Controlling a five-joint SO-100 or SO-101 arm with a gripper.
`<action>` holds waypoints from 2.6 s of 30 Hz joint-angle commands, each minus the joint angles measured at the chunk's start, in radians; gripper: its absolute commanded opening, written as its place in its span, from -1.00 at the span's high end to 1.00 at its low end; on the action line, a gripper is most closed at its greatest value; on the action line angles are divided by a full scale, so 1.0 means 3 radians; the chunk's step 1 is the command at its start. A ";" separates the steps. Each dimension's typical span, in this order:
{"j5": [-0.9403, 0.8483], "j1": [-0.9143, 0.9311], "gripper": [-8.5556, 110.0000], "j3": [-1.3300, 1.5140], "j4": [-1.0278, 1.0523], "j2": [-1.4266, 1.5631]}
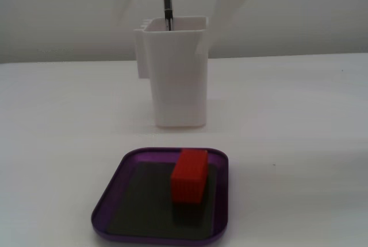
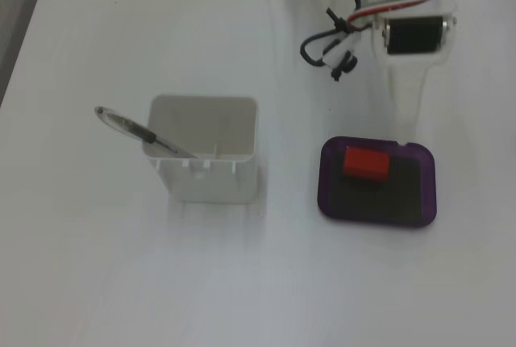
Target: Pick up the red cube and place it in the box.
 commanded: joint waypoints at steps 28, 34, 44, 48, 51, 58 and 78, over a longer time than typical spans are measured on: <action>-0.0874 0.0931 0.42 0.7368 -0.1979 0.6023; -0.0864 0.0931 0.42 0.8176 -0.2025 0.6918; -0.0041 0.0920 0.42 0.8984 -0.1958 0.7731; 0.0072 0.0920 0.42 0.9035 -0.1958 0.7854; 0.0066 0.0915 0.42 0.9035 -0.1953 0.7854; -0.0286 0.0915 0.58 0.9035 -0.1948 0.7854; -0.0307 0.0920 0.82 0.9035 -0.1948 0.7854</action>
